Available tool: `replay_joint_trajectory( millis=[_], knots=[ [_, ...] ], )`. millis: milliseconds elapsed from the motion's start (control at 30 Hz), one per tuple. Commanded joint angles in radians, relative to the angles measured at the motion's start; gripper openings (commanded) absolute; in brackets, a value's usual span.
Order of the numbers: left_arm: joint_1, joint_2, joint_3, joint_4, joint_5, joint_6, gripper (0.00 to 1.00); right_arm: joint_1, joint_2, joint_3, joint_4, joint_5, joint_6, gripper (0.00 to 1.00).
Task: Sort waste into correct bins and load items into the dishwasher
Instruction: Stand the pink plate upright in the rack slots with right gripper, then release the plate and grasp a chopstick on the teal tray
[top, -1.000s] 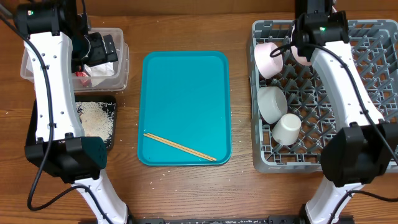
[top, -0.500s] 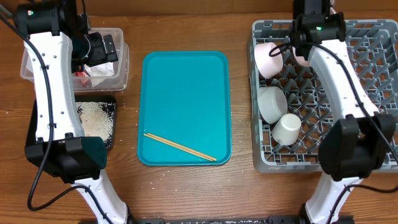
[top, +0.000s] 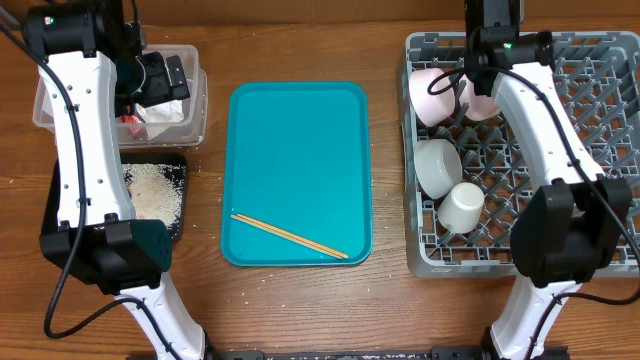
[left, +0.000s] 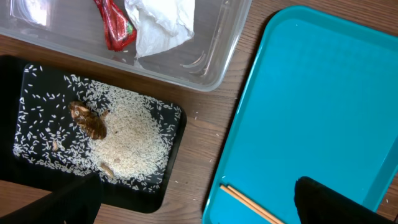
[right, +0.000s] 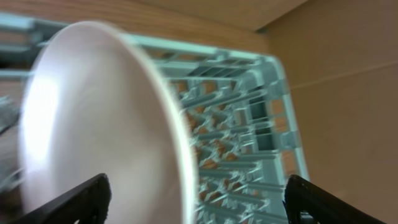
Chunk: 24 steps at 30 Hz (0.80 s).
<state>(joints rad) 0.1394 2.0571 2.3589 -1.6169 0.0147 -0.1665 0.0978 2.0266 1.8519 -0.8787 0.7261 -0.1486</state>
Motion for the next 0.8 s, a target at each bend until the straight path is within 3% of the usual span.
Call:
replay_joint_trajectory(
  millis=[0,167,267,333,500,767],
  knots=[
    [0.0,-0.023,0.013,-0.002,0.004,-0.014,1.0,-0.001,-0.142,0.091,-0.064,-0.172,0.08,1.0],
    [0.0,-0.023,0.013,-0.002,0.004,-0.014,1.0,0.008,-0.269,0.14,-0.23,-0.526,0.263,1.0],
    [0.0,-0.023,0.013,-0.002,0.004,-0.014,1.0,0.011,-0.301,0.137,-0.332,-0.922,0.239,0.98],
    [0.0,-0.023,0.013,-0.002,0.004,-0.014,1.0,0.036,-0.296,0.116,-0.367,-1.062,0.175,0.88],
    [0.0,-0.023,0.013,-0.002,0.004,-0.014,1.0,0.236,-0.295,-0.075,-0.33,-0.99,0.132,0.87],
    [0.0,-0.023,0.013,-0.002,0.004,-0.014,1.0,0.603,-0.293,-0.453,-0.067,-0.839,0.066,0.84]
  ],
)
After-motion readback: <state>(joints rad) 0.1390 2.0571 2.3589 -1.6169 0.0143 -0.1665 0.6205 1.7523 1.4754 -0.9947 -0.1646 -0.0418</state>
